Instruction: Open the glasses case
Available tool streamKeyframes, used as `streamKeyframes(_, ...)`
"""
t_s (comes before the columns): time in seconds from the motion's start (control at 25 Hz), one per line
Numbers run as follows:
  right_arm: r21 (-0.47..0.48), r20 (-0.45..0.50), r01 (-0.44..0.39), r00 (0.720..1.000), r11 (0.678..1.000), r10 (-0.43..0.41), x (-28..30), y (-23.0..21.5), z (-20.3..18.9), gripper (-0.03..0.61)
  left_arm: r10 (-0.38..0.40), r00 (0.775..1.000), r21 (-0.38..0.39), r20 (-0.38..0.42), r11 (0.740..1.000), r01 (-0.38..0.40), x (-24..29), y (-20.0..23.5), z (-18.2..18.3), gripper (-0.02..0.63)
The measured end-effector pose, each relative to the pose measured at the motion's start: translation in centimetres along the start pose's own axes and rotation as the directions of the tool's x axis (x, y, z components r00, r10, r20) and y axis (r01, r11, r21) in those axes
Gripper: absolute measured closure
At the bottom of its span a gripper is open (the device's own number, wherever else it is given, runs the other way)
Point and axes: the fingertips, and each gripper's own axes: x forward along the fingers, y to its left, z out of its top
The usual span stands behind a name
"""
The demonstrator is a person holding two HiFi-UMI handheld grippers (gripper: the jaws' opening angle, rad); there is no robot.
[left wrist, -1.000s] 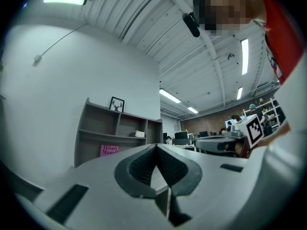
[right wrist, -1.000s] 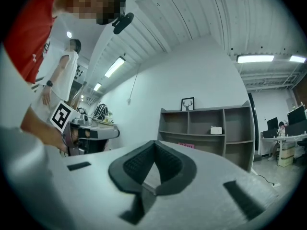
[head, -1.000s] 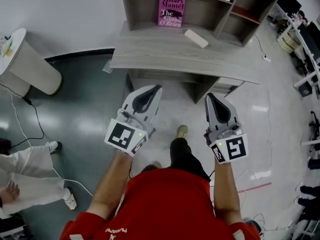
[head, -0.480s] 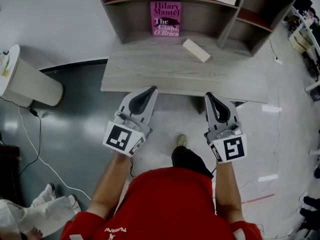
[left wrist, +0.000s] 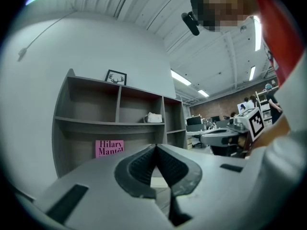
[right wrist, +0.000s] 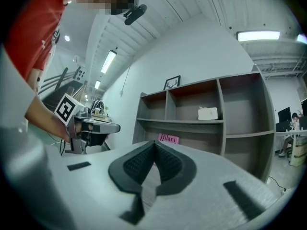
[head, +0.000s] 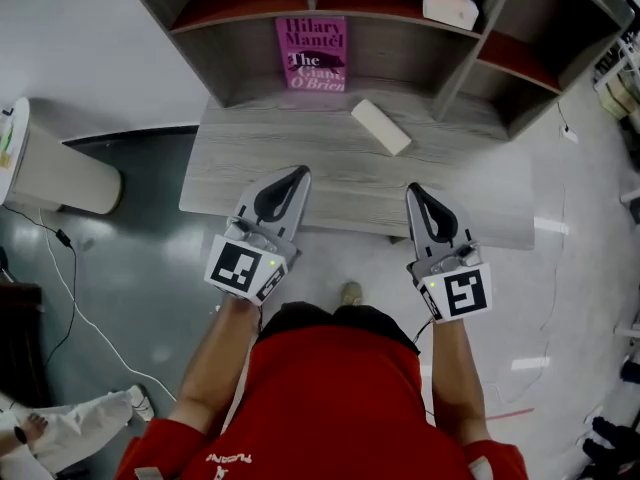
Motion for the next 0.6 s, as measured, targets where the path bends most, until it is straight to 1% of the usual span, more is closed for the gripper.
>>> streamKeyframes(0.12,0.002,-0.006,-0.007,1.0,1.0,0.007,1.1,-1.4,-0.5,0.574,-0.004,1.0,0.003,-0.023,1.0,0.004,2.0,0.4,-0.7,0.604)
streamKeyframes(0.24,0.001,-0.02,-0.007,1.0,1.0,0.007,2.0,-2.2,-1.0,0.574,-0.025,0.999,0.01,-0.04,1.0,0.025,3.8,0.6,-1.6,0.604)
streamKeyframes(0.36,0.001,-0.035,0.0,0.999,1.0,0.0,3.0,-3.0,-1.7,0.574,-0.043,0.997,0.021,-0.066,0.999,0.045,5.6,1.1,-2.7,0.604)
streamKeyframes(0.6,-0.017,-0.083,0.024,0.996,1.0,-0.025,5.8,-4.4,-3.3,0.574,-0.09,0.992,0.025,-0.087,0.995,0.092,9.1,3.1,-5.3,0.604)
